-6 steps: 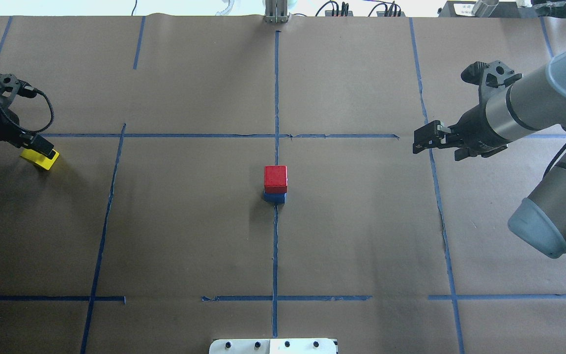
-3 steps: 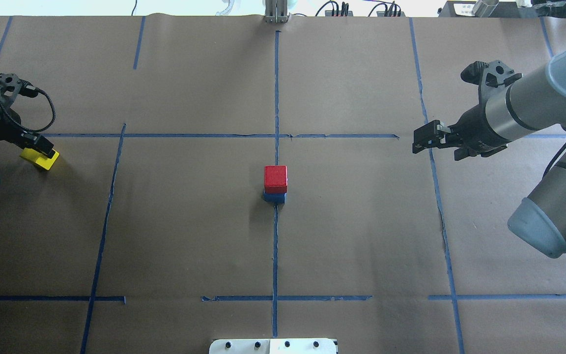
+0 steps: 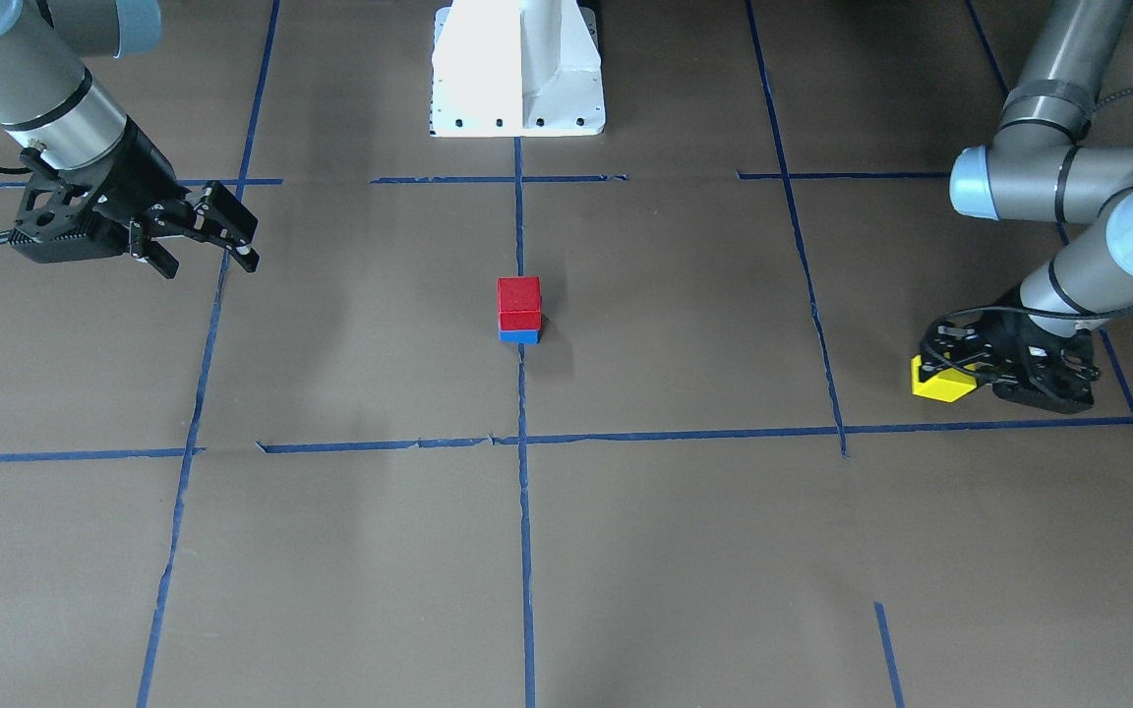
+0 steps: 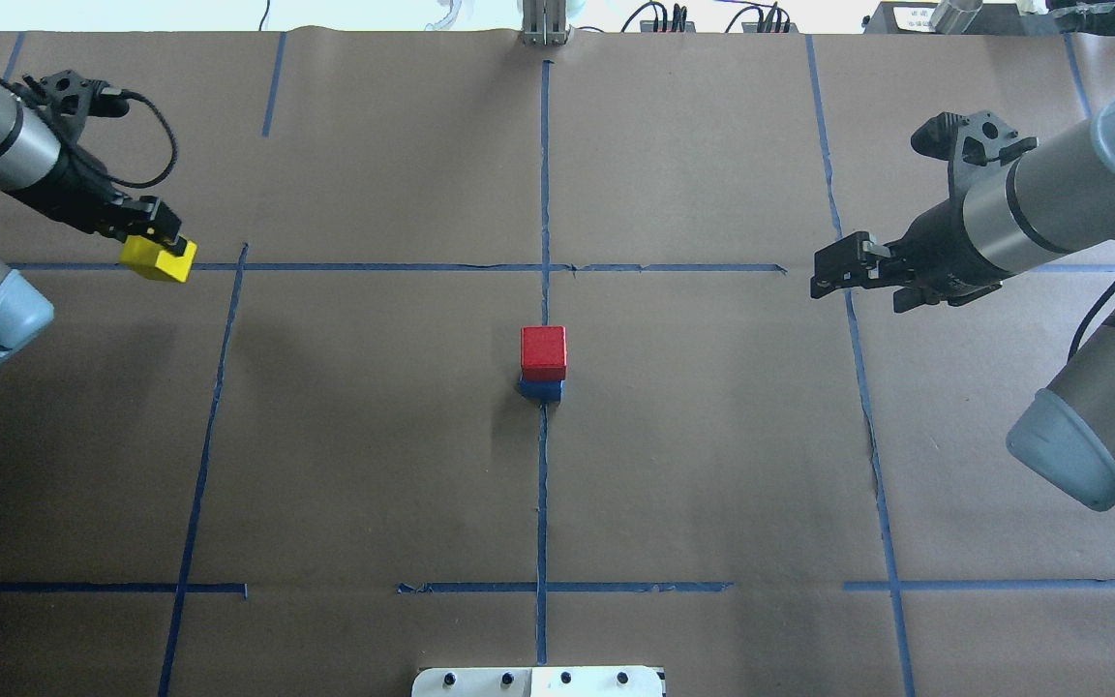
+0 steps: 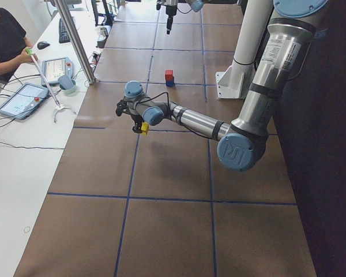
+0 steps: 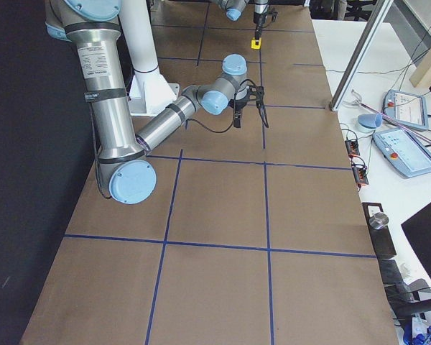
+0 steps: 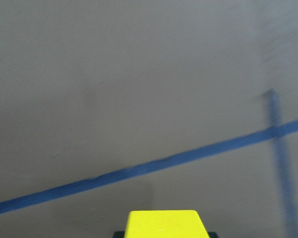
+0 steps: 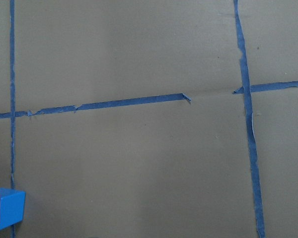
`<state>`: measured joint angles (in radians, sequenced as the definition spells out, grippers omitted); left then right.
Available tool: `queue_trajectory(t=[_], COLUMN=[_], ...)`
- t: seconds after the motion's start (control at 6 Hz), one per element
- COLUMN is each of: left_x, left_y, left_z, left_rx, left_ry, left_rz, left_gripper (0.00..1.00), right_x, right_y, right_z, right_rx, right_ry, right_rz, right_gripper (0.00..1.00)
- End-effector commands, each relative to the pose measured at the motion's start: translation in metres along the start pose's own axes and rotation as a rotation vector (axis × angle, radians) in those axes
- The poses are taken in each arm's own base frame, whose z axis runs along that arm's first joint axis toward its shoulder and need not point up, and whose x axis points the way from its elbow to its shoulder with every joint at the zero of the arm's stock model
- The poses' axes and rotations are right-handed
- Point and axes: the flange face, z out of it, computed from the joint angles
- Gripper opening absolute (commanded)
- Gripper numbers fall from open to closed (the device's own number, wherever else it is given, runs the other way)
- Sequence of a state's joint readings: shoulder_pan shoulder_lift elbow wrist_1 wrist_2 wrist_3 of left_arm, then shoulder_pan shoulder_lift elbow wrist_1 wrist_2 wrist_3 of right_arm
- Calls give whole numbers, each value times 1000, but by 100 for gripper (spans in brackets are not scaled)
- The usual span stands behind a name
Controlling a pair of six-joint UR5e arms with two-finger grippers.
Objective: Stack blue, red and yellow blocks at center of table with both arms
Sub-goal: 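Carry the yellow cube with the left gripper onto the red cube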
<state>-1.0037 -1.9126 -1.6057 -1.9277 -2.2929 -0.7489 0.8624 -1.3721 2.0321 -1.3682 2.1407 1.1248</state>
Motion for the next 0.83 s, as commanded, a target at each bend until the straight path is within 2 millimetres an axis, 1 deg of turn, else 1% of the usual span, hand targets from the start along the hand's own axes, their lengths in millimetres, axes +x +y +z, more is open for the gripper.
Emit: queue_trajectory(t=[0.0,0.17,0.33,0.5,0.67], left_x=[171,271,335,378,415], left_y=[29,32,54,67,74], left_z=[-7,-18,-15,-5,23], left_rx=[-26,-18,-45,-36,-14], left_ry=[36,-83,-80,-79,-115], left_rz=[-148,-156,-192,-175,-186], left_gripper=[0,0,0,0,0], right_x=[3,7,8,10,11], right_y=[-3,-5,-6,-6,-6], right_z=[-3,-4,-6,-6,-5], right_rx=[4,7,11,10,11], right_ry=[0,5,5,6,8], right_rz=[5,12,14,17,18], right_gripper=[100,100,100,100,100])
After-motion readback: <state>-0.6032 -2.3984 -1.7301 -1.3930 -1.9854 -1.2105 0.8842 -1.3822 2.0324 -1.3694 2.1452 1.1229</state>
